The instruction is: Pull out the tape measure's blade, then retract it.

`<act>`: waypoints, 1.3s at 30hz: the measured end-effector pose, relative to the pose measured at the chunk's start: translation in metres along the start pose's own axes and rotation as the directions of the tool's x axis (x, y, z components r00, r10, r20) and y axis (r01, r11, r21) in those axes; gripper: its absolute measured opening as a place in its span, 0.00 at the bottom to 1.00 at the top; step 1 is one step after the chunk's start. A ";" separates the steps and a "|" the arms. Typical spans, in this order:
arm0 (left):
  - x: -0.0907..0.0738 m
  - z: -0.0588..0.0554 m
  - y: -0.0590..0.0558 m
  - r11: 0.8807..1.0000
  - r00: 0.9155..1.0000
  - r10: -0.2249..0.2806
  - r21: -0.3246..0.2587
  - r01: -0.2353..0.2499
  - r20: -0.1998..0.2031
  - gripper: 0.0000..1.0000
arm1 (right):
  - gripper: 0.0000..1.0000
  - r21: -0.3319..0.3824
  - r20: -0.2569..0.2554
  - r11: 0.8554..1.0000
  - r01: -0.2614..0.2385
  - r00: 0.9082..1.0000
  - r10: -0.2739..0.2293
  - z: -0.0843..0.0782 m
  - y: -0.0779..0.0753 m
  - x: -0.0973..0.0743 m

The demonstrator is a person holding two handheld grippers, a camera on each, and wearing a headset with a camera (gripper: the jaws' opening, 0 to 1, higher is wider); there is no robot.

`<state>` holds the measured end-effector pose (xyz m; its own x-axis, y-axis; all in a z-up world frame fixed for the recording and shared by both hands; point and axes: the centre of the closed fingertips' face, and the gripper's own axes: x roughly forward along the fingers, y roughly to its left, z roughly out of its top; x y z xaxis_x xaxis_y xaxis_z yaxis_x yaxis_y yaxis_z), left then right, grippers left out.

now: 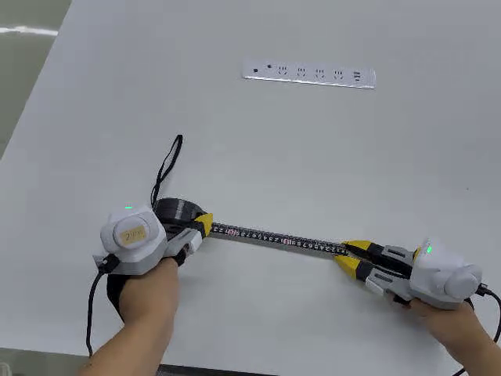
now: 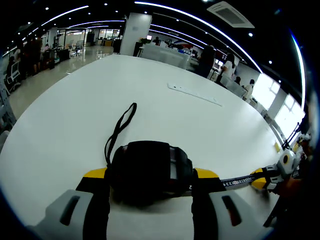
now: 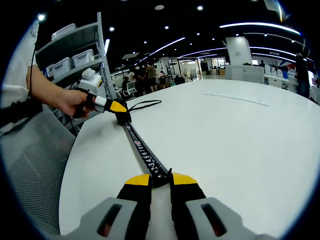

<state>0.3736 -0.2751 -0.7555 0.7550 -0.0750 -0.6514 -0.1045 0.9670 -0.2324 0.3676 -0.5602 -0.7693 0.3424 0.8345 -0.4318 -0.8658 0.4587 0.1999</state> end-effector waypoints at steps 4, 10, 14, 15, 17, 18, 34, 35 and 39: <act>0.000 0.001 0.000 1.000 1.000 0.003 0.001 -0.003 0.002 0.63 | 0.13 -0.001 0.001 1.000 -0.008 1.000 0.008 -0.001 -0.001 -0.001; 0.001 0.001 -0.001 1.000 1.000 0.003 0.000 -0.003 0.002 0.63 | 0.13 -0.007 0.004 1.000 -0.014 1.000 0.014 0.000 -0.001 -0.001; 0.000 0.001 -0.001 1.000 1.000 0.004 0.000 -0.004 0.002 0.63 | 0.12 -0.009 0.004 1.000 -0.015 1.000 0.015 0.000 -0.001 0.000; 0.001 0.001 -0.001 1.000 1.000 0.005 0.001 -0.005 0.002 0.63 | 0.12 -0.012 0.003 1.000 -0.015 1.000 0.015 0.000 -0.001 0.000; 0.001 0.001 -0.001 1.000 1.000 0.008 0.002 -0.008 0.002 0.63 | 0.12 -0.014 0.004 1.000 -0.015 1.000 0.015 0.000 -0.001 0.000; 0.001 0.001 -0.001 1.000 1.000 0.008 0.003 -0.008 0.002 0.63 | 0.12 -0.013 0.004 1.000 -0.015 1.000 0.015 0.000 -0.001 0.000; 0.001 0.000 0.000 1.000 1.000 0.014 0.004 -0.014 -0.001 0.62 | 0.12 -0.019 0.015 0.999 -0.027 1.000 0.027 0.003 0.009 0.016; 0.001 0.000 0.001 1.000 1.000 0.013 0.003 -0.013 0.000 0.62 | 0.12 -0.022 0.015 0.999 -0.030 0.999 0.030 0.004 0.010 0.018; 0.001 0.000 0.001 1.000 1.000 0.013 0.003 -0.013 0.003 0.62 | 0.12 -0.024 0.018 0.999 -0.035 0.999 0.035 0.006 0.013 0.023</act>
<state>0.3746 -0.2740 -0.7565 0.7557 -0.0615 -0.6520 -0.1127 0.9685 -0.2220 0.3666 -0.5333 -0.7713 0.3180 0.8554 -0.4088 -0.8858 0.4218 0.1936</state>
